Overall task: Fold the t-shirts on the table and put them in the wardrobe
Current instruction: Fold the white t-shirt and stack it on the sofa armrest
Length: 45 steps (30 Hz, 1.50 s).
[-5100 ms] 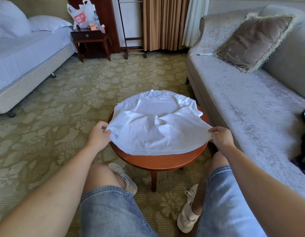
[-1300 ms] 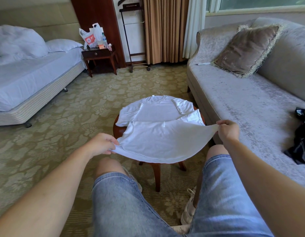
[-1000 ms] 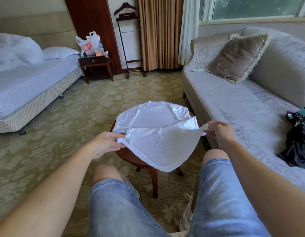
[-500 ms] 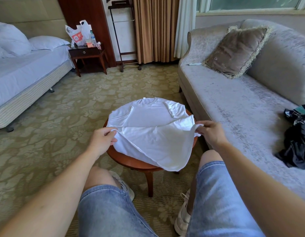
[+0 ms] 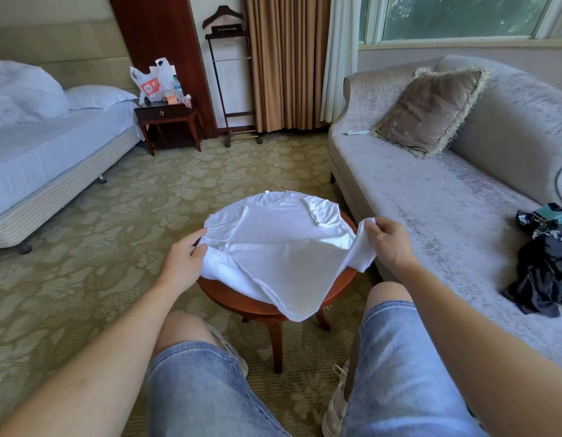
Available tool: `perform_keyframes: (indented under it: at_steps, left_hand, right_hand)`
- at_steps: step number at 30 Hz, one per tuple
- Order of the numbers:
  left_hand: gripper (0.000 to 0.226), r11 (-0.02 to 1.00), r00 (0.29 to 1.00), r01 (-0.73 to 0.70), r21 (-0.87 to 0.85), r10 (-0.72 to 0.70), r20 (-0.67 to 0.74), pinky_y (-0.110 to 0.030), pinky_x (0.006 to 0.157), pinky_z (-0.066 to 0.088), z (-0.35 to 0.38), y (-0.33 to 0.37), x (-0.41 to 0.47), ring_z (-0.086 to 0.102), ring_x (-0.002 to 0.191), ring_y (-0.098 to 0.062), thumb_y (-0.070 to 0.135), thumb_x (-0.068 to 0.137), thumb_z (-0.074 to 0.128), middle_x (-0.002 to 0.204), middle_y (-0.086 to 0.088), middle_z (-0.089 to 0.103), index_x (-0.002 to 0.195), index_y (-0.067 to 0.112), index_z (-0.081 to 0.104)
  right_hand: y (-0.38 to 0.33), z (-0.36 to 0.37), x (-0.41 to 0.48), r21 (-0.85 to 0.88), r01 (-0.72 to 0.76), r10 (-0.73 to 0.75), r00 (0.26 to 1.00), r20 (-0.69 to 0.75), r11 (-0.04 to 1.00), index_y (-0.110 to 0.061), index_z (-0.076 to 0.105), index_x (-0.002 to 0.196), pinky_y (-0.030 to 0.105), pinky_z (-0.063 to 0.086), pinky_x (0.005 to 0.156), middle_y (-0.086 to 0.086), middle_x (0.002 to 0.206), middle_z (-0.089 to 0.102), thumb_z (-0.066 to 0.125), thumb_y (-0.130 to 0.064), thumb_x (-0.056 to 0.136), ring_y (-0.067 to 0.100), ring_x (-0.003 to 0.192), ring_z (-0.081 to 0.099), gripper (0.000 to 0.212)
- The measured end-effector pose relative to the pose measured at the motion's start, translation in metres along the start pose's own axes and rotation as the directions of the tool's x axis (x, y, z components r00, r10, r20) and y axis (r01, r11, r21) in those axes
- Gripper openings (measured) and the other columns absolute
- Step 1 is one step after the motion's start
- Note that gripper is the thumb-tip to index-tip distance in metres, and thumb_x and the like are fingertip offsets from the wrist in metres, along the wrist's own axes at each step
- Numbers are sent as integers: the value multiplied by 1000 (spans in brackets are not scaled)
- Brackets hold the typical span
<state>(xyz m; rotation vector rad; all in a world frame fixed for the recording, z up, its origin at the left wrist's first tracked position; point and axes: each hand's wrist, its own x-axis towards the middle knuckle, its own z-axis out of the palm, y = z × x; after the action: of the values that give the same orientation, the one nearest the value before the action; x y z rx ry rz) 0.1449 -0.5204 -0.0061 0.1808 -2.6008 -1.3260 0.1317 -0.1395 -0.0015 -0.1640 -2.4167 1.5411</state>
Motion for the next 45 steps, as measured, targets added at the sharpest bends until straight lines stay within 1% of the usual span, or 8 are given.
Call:
perform_keyframes:
  at_steps: [3,5,9,12,21,30,34,45]
  left_hand:
    - [35,1000,1000,-21,0,21,-21,-26,82,40,-8,8,-9,57,98,-20,3,98,47,108,-13,68,131,8,60]
    - [35,999,999,-30,25,31,-40,-26,82,39,-15,15,-14,59,100,-24,2,97,46,108,-14,67,129,7,62]
    - [34,1000,996,-11,27,14,-90,-25,91,38,-26,22,-19,57,118,-27,-2,95,45,125,-14,64,122,2,65]
    - [34,999,995,19,41,-14,-103,-24,89,37,-33,23,-22,56,118,-26,-2,94,45,125,-13,64,119,5,68]
    - [33,996,979,85,22,-80,-188,-32,103,37,-44,21,-6,50,127,-26,4,97,43,134,-11,59,121,9,67]
    - [35,984,905,180,-6,-168,-391,-36,106,37,-34,6,74,50,127,-32,11,101,41,135,-15,57,130,5,60]
    - [35,979,879,202,-39,-199,-433,-34,105,38,-22,0,122,51,126,-32,11,101,41,134,-17,58,130,4,60]
    - [36,947,828,310,-84,-312,-465,-36,107,39,13,-42,267,50,127,-31,9,101,39,138,-14,55,131,9,59]
  right_hand:
    - [-6,-9,-5,3,13,-13,1000,-28,1000,-18,49,61,28,33,55,2,59,45,47,-19,101,16,58,44,40]
    - [-12,-15,-9,15,12,-11,999,-38,1000,-22,46,59,27,34,55,1,57,44,46,-18,102,16,56,44,42]
    - [-14,-28,-15,-42,-19,17,999,-38,999,-18,54,69,24,32,52,-1,65,51,46,-20,103,9,62,47,34]
    - [-12,-35,-16,-91,-30,27,999,-33,995,-9,61,86,24,35,54,9,79,58,47,-22,102,21,71,53,25]
    - [-5,-29,14,-195,-68,58,997,-57,978,-9,61,89,30,36,62,10,84,59,45,-22,102,28,81,53,25]
    - [2,-4,92,-195,-154,112,972,-208,969,-4,60,88,38,43,69,14,79,58,40,-24,101,32,78,52,32]
    - [-1,21,142,-155,-198,147,946,-287,968,-2,52,80,36,34,65,12,68,49,39,-24,100,31,73,47,32]
    - [23,106,295,-173,-219,147,924,-354,960,-1,54,89,36,34,73,30,96,59,36,-19,101,37,92,55,29]
